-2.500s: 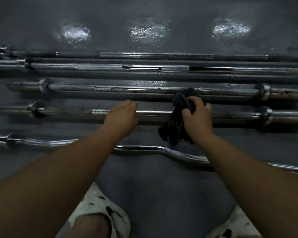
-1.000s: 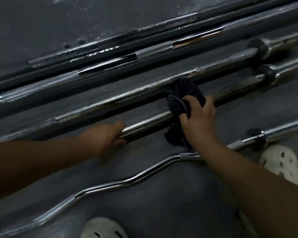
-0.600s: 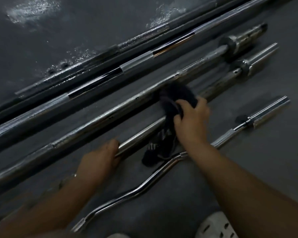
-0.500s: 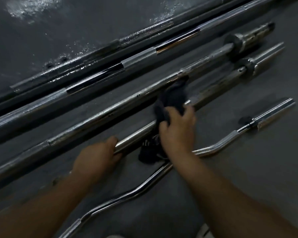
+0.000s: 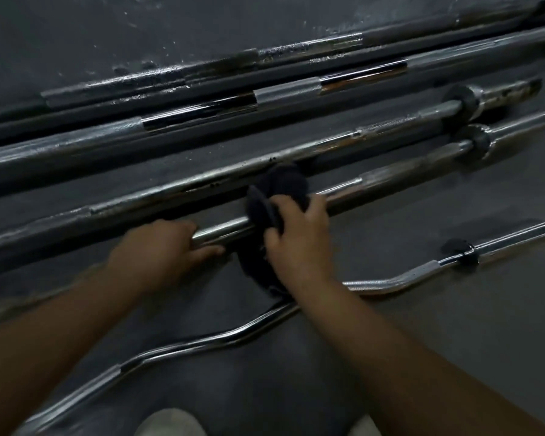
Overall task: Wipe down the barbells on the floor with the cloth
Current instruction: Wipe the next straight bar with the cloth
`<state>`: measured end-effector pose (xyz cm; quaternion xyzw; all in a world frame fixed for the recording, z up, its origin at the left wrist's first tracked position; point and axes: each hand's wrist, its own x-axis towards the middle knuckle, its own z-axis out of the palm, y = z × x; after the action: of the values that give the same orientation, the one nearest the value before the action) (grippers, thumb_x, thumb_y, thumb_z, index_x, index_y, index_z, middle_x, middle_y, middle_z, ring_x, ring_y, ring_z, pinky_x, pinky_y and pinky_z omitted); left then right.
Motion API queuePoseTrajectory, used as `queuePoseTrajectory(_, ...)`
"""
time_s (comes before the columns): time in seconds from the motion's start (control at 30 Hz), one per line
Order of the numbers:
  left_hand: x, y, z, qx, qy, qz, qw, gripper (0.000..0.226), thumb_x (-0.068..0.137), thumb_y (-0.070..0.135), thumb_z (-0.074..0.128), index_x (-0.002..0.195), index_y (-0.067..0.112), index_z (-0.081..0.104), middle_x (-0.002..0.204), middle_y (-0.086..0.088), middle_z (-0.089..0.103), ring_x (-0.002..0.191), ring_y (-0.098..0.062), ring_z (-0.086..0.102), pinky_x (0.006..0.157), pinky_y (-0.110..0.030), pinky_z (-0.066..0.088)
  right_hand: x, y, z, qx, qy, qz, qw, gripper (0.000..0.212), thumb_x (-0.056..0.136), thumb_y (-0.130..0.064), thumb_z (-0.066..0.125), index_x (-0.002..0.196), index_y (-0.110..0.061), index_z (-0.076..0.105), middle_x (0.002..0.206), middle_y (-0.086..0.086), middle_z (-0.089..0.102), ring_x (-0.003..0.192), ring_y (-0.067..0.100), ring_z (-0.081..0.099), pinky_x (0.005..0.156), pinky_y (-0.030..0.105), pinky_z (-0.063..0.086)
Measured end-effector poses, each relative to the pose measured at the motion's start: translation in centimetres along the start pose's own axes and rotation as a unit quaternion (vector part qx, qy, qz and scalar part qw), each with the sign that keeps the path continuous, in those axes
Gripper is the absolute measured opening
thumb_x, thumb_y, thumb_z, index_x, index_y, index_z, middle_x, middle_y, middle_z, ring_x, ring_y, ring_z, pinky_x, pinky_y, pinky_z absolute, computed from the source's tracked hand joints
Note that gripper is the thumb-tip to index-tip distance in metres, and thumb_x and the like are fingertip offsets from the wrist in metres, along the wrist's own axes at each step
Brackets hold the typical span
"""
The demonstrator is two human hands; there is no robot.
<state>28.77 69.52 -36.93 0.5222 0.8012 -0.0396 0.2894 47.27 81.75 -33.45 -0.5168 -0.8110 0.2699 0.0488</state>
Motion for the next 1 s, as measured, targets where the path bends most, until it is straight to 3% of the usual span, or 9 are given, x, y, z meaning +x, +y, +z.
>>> queuePoseTrajectory(0.13,-0.1,-0.2,-1.0,0.012,-0.01,0.008,1.0,0.069,0.072,0.089,0.034,0.092,0.026,0.051,0.092,-0.001,0.067,0.086,-0.025,0.065,0.066,-0.033,0.05,1.7,1.3,-3.2,-0.063,-0.087,-0.116,0.987,0.049,0.08,-0.024,0.065,0.128,-0.033,0.06,0.128,0.014,0.043,0.114,0.037,0.051,0.097,0.044,0.05)
queuePoseTrajectory(0.27,-2.8,0.4,0.8,0.04,0.137,0.005,0.99,0.049,0.083,0.071,0.045,0.084,0.022,0.045,0.086,-0.01,0.066,0.079,-0.033,0.065,0.057,-0.033,0.038,3.6,6.4,-5.1,-0.065,0.066,0.082,0.992,0.048,0.083,-0.02,0.058,0.13,-0.028,0.058,0.133,0.02,0.04,0.115,0.042,0.05,0.101,0.042,0.044)
queuePoseTrajectory(0.33,-1.7,-0.4,0.8,0.003,0.046,0.021,0.999,0.064,0.072,0.085,0.038,0.087,0.024,0.052,0.088,-0.006,0.067,0.08,-0.03,0.065,0.062,-0.032,0.043,1.9,4.0,-2.5,-0.026,0.061,0.112,0.991,0.046,0.081,-0.021,0.059,0.127,-0.029,0.059,0.136,0.02,0.038,0.112,0.043,0.052,0.099,0.043,0.046)
queuePoseTrajectory(0.47,-0.7,-1.0,-2.0,-0.169,-0.14,0.039,0.975,0.093,0.053,0.099,0.043,0.113,0.031,0.062,0.105,0.004,0.068,0.098,-0.017,0.065,0.083,-0.031,0.05,-3.1,-3.1,0.9,-0.019,-0.122,-0.092,0.988,0.049,0.082,-0.026,0.065,0.13,-0.033,0.057,0.131,0.014,0.041,0.11,0.039,0.052,0.094,0.041,0.048)
queuePoseTrajectory(0.63,-4.0,0.1,1.3,0.049,0.137,0.027,0.989,0.042,0.084,0.063,0.053,0.094,0.021,0.052,0.091,-0.009,0.067,0.082,-0.032,0.066,0.059,-0.035,0.044,2.5,4.0,-4.0,-0.09,-0.009,-0.026,0.996,0.05,0.082,-0.019,0.063,0.131,-0.028,0.059,0.13,0.018,0.044,0.114,0.04,0.052,0.102,0.04,0.045)
queuePoseTrajectory(0.73,-2.2,-0.6,0.0,-0.041,-0.03,0.009,0.999,0.045,0.082,0.068,0.056,0.099,0.027,0.06,0.095,-0.005,0.068,0.084,-0.024,0.064,0.065,-0.028,0.044,2.4,4.9,-2.8,-0.03,0.079,0.111,0.99,0.046,0.082,-0.024,0.059,0.127,-0.031,0.057,0.13,0.019,0.04,0.108,0.043,0.053,0.099,0.042,0.046)
queuePoseTrajectory(0.83,-1.0,-1.1,-2.9,-0.151,-0.199,-0.014,0.968,0.039,0.078,0.068,0.063,0.085,0.03,0.061,0.083,0.002,0.065,0.075,-0.013,0.061,0.062,-0.023,0.043,-1.4,-0.6,0.8,-0.026,-0.026,-0.003,0.999,0.049,0.08,-0.025,0.064,0.127,-0.032,0.057,0.131,0.018,0.039,0.109,0.042,0.053,0.096,0.044,0.049)
queuePoseTrajectory(0.93,-2.8,-0.8,-1.6,0.017,0.0,-0.011,1.0,0.045,0.081,0.069,0.057,0.094,0.026,0.052,0.092,0.0,0.065,0.083,-0.024,0.063,0.064,-0.031,0.047,-1.1,-0.8,-1.1,-0.071,-0.1,-0.111,0.986,0.054,0.082,-0.026,0.066,0.135,-0.034,0.054,0.131,0.016,0.042,0.114,0.039,0.05,0.097,0.043,0.049)
queuePoseTrajectory(1.0,-4.4,0.1,0.2,0.051,0.079,-0.013,0.995,0.038,0.087,0.061,0.054,0.099,0.025,0.05,0.099,-0.004,0.066,0.09,-0.028,0.065,0.066,-0.034,0.048,1.5,2.9,-3.4,-0.107,-0.04,-0.052,0.992,0.053,0.082,-0.022,0.064,0.133,-0.032,0.056,0.131,0.017,0.043,0.115,0.04,0.051,0.099,0.042,0.046)
